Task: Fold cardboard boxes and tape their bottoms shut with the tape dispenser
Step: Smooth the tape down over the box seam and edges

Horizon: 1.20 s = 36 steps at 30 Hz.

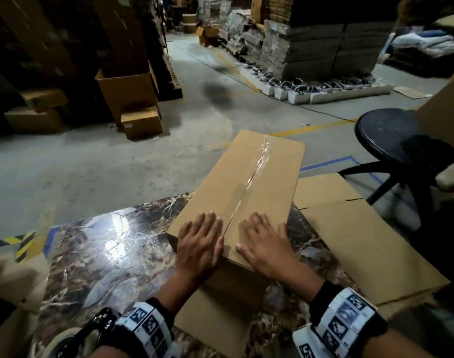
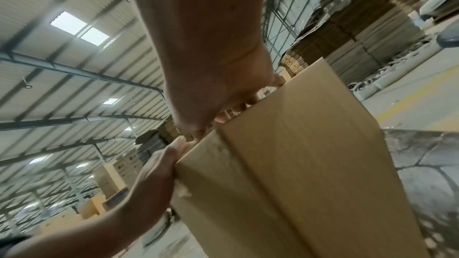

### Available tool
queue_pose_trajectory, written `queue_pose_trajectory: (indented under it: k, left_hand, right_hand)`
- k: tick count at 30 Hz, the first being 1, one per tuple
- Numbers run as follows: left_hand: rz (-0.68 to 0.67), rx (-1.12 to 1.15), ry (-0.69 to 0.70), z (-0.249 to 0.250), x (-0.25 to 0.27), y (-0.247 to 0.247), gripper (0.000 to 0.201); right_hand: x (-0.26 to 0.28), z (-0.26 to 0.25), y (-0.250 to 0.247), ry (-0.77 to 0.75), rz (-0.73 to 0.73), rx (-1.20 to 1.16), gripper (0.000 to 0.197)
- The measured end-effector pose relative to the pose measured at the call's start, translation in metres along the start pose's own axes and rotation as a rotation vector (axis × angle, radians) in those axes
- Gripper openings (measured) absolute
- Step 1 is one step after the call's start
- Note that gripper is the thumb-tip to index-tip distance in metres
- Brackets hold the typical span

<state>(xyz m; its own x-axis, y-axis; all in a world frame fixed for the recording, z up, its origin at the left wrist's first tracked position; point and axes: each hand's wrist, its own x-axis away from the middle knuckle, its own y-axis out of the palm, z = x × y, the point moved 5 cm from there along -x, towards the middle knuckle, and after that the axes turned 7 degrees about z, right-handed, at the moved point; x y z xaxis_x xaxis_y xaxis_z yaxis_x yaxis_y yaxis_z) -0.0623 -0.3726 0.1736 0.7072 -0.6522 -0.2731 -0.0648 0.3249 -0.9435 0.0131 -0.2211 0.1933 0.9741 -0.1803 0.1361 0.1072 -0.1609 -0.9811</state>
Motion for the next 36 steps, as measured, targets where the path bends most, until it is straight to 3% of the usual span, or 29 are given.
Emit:
queue_pose_trajectory:
  k: [2, 6, 8, 12, 16, 19, 23, 28, 31, 34, 36]
  left_hand:
    - [0.009, -0.021, 0.068, -0.002, 0.003, 0.000, 0.058]
    - [-0.057, -0.103, 0.371, -0.022, 0.008, -0.001, 0.064]
    - [-0.063, -0.122, 0.399, -0.041, 0.000, -0.006, 0.065]
    - [-0.080, -0.081, 0.210, -0.065, -0.008, -0.013, 0.087]
    - [0.034, 0.015, 0.017, -0.055, -0.001, -0.012, 0.096]
    - [0.050, 0.022, -0.116, -0.046, 0.009, -0.009, 0.095]
    - [0.028, 0.029, -0.231, -0.022, 0.030, -0.006, 0.077]
    - [0.024, 0.162, -0.230, -0.024, 0.045, -0.010, 0.077]
    - [0.106, 0.409, -0.245, -0.043, 0.059, -0.029, 0.070]
    - [0.262, 0.423, -0.380, -0.084, 0.096, -0.047, 0.047]
    - [0.364, 0.409, -0.556, -0.125, 0.138, -0.048, 0.043]
  right_hand:
    - [0.012, -0.015, 0.011, -0.127, 0.000, 0.044, 0.092]
    - [0.017, -0.014, 0.022, -0.252, 0.104, 0.113, 0.081]
    - [0.012, -0.009, 0.019, -0.284, 0.086, 0.134, 0.086]
    - [0.005, -0.003, 0.011, -0.322, 0.066, 0.185, 0.083]
    - [-0.012, 0.011, 0.001, -0.370, 0.005, 0.165, 0.078]
    - [-0.021, 0.021, -0.010, -0.344, -0.018, 0.179, 0.076]
    - [-0.017, 0.035, -0.011, -0.280, -0.021, 0.135, 0.077]
    - [-0.006, 0.019, -0.019, -0.182, -0.041, 0.087, 0.072]
    - [0.000, -0.011, -0.035, -0.166, 0.026, -0.080, 0.065]
    - [0.020, -0.064, -0.054, -0.392, 0.339, -0.468, 0.043]
    - [0.030, -0.108, -0.046, -0.505, 0.302, -0.623, 0.030]
